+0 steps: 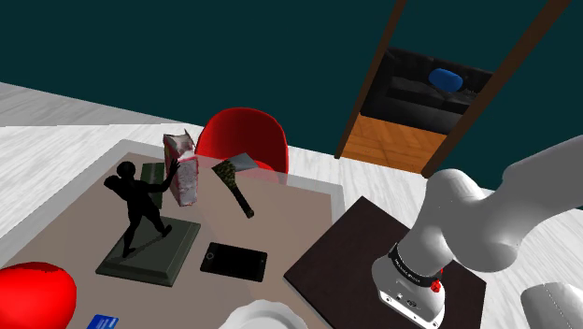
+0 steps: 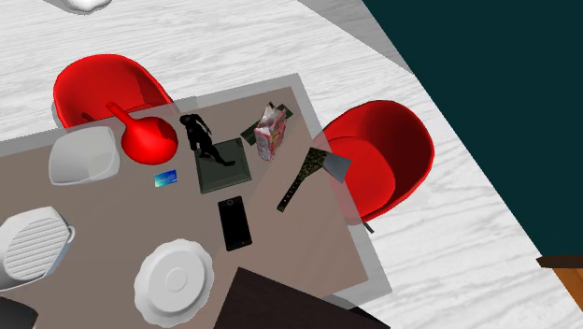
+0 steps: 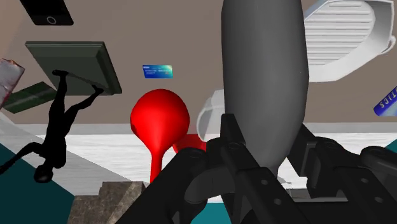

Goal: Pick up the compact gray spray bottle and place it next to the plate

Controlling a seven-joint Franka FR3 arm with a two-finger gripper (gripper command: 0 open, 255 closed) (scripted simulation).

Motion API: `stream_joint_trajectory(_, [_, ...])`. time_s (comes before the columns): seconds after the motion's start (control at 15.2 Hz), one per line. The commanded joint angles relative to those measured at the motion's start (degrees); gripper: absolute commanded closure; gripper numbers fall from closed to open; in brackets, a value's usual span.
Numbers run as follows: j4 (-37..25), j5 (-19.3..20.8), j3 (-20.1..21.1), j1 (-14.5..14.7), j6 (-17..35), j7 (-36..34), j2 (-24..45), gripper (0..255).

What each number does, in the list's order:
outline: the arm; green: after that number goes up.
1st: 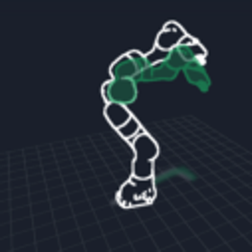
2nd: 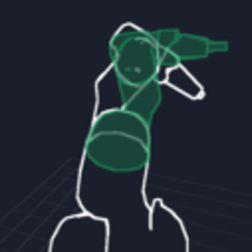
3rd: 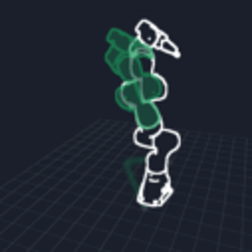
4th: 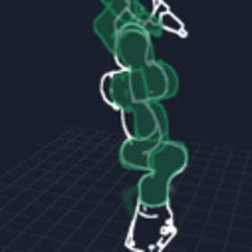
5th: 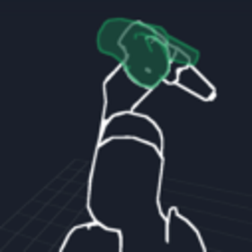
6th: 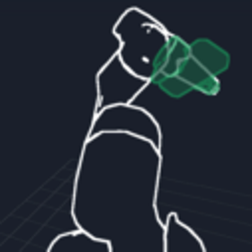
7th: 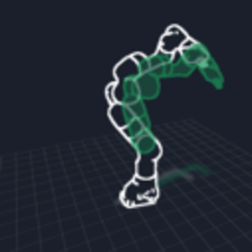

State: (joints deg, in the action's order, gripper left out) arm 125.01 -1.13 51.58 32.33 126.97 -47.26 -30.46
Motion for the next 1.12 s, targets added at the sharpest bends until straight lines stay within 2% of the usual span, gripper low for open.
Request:
stream_joint_trajectory(0.0, [-3.4,1.3,4.5,-2.0,-1.4,-3.6,1.9,255])
stream_joint_trajectory(0.26, [-10.3,4.5,14.6,-7.6,-4.4,-10.2,5.8,255])
stream_joint_trajectory(0.4, [-14.7,6.8,22.4,-12.8,-6.3,-14.0,8.2,255])
stream_joint_trajectory(1.06, [-8.6,7.0,26.3,-15.2,0.5,-16.4,7.9,255])
